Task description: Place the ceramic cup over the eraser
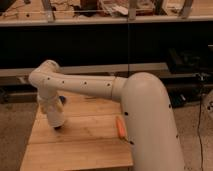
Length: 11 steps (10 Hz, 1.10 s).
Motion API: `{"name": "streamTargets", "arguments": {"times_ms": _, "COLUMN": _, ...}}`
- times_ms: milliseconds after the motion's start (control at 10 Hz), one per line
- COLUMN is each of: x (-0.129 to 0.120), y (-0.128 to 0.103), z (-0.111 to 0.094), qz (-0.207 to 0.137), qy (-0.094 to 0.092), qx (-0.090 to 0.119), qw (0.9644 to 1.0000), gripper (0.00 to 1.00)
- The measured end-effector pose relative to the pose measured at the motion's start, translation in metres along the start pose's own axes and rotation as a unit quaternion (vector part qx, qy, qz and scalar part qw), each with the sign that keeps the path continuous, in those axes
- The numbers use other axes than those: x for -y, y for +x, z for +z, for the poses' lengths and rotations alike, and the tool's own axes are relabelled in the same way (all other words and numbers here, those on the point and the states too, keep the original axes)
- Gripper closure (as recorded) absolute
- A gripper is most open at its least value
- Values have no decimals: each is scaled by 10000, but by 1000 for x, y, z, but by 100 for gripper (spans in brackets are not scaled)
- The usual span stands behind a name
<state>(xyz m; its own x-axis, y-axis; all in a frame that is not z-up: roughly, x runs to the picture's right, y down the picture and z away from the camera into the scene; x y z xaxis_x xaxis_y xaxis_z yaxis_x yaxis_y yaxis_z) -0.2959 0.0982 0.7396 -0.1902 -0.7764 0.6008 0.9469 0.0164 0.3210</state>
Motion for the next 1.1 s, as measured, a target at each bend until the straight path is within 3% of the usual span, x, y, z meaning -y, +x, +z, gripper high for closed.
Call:
{"name": "streamTargets", "arguments": {"times_ms": 700, "x": -2, "y": 0, "z": 4, "qz": 29, "qy": 14, "qx": 19, "qw": 10000, "gripper": 98}}
{"name": "streamTargets", "arguments": {"times_ms": 1100, "x": -3, "y": 0, "z": 6, "qz": 39, "qy": 21, "qx": 34, "qw": 10000, "gripper": 62}}
